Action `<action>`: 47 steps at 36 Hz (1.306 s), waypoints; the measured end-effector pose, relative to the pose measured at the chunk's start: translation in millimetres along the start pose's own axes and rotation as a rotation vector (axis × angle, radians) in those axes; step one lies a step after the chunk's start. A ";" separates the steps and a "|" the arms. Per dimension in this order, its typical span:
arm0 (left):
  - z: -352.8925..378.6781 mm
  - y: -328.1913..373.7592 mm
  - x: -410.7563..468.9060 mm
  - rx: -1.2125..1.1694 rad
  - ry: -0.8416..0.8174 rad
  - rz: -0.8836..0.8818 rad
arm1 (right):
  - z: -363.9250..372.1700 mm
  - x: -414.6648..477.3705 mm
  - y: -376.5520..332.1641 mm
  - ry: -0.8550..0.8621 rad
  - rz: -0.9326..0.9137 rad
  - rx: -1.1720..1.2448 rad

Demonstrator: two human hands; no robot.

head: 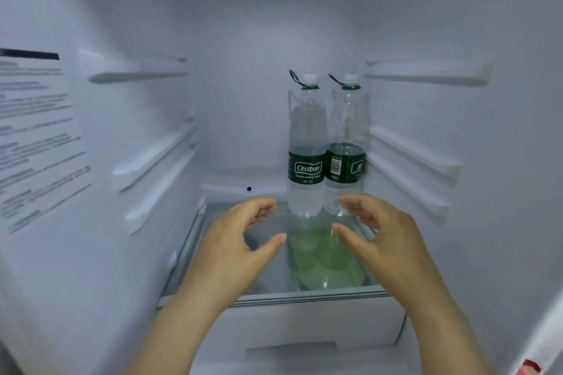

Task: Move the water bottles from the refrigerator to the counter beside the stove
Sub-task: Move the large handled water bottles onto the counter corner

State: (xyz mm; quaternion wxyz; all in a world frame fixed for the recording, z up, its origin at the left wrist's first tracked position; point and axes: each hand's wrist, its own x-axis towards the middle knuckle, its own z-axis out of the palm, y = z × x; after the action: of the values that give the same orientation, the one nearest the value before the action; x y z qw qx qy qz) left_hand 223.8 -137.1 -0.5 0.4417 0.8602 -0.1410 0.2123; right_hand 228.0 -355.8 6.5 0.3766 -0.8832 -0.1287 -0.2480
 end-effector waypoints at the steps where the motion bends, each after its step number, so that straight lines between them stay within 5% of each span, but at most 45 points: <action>1: 2.8 -1.4 4.7 0.000 0.006 -0.005 | 1.2 5.0 4.5 0.006 0.004 0.001; 47: 56.9 -31.6 235.4 -0.140 0.037 0.009 | 67.8 128.4 78.1 0.033 0.108 0.071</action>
State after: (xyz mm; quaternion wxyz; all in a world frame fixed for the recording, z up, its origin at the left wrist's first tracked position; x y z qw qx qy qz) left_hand 455.9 -178.7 63.1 0.5021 0.8226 -0.1512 0.2197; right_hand 391.9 -354.5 -12.0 0.4225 -0.8708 -0.0834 -0.2371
